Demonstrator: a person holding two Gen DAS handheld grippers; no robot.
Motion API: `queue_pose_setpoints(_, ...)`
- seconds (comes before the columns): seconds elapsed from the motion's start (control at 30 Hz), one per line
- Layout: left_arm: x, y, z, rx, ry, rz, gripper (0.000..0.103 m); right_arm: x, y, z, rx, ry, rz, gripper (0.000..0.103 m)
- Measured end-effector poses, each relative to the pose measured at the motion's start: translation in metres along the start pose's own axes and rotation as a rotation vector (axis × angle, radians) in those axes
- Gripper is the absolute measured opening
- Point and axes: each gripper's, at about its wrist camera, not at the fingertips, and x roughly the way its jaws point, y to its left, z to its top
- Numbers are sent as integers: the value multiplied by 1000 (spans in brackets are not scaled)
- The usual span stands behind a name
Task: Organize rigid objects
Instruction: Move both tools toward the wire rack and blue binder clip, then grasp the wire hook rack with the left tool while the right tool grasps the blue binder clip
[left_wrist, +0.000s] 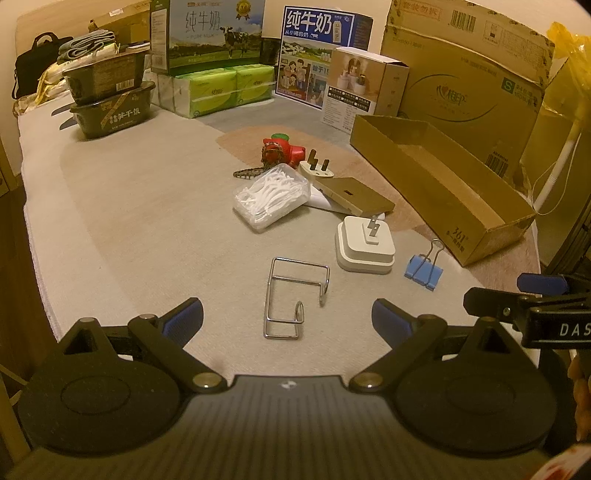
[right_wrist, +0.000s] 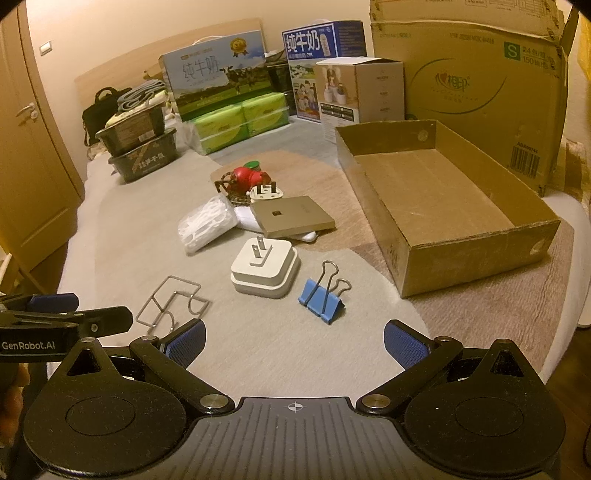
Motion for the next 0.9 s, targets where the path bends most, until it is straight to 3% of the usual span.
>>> queue_pose_setpoints(0.9, 17, 7, 5, 4, 16, 11, 95, 21, -4, 3, 10, 23, -2, 102)
